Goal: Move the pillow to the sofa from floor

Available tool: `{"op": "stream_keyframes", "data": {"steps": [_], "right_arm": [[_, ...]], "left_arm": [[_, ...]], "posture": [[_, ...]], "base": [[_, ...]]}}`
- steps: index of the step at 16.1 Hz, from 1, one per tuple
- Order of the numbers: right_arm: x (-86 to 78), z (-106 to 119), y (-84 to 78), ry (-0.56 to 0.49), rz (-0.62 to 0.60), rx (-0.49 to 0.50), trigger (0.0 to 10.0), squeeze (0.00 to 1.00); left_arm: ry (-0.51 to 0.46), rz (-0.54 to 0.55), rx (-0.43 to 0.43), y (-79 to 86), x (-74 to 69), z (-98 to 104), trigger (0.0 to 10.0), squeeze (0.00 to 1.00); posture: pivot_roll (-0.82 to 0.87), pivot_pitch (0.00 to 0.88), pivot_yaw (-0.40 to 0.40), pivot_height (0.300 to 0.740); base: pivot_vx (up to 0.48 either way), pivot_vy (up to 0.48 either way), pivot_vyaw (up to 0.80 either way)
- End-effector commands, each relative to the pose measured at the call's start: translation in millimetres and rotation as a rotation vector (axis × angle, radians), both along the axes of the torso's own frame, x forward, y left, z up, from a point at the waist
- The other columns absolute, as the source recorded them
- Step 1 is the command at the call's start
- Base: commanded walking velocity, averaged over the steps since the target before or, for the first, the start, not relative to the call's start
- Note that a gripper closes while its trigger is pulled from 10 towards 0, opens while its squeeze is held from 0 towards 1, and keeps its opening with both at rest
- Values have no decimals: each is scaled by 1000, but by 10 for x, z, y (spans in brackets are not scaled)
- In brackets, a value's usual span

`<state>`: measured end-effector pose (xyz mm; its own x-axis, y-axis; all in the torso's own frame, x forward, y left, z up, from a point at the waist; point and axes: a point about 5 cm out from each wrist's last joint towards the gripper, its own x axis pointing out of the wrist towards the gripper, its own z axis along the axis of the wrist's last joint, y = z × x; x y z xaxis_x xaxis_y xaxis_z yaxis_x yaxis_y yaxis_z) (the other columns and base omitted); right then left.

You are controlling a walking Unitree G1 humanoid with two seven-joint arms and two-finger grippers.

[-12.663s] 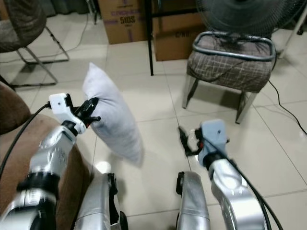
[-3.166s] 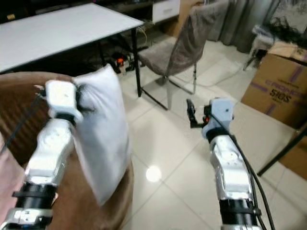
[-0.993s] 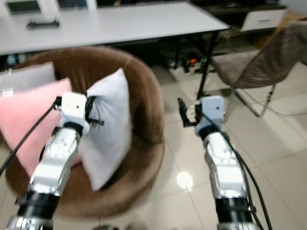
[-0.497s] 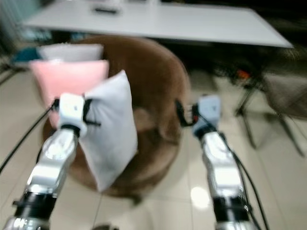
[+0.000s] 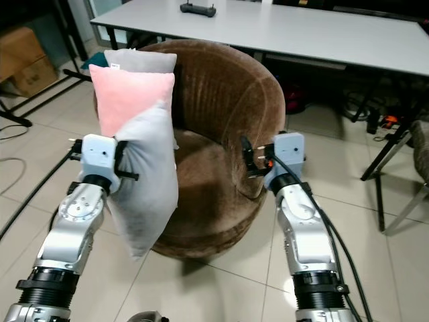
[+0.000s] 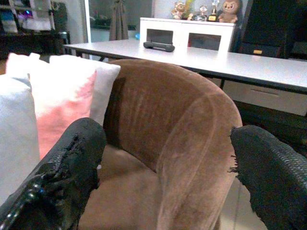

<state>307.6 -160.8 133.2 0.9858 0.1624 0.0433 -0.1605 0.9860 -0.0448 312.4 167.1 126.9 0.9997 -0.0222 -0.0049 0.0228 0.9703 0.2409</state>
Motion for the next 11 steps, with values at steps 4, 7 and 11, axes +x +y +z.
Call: {"op": "stream_keyframes", "data": {"steps": [4,7,11], "right_arm": [[2,10,32,3,17,28,10000,0],[12,12,44,10,22,26,10000,0],[22,17,24,10,16,30,10000,0]], "left_arm": [[-70,-30,-27,-12,28,162,10000,0],[-79,-34,-37,-17,33,179,10000,0],[-86,-33,-39,-13,43,191,10000,0]], "posture": [[-16,0,34,740],[-16,0,31,740],[-16,0,29,740]], "base": [[0,0,0],[273,0,-533],[320,0,-800]]}}
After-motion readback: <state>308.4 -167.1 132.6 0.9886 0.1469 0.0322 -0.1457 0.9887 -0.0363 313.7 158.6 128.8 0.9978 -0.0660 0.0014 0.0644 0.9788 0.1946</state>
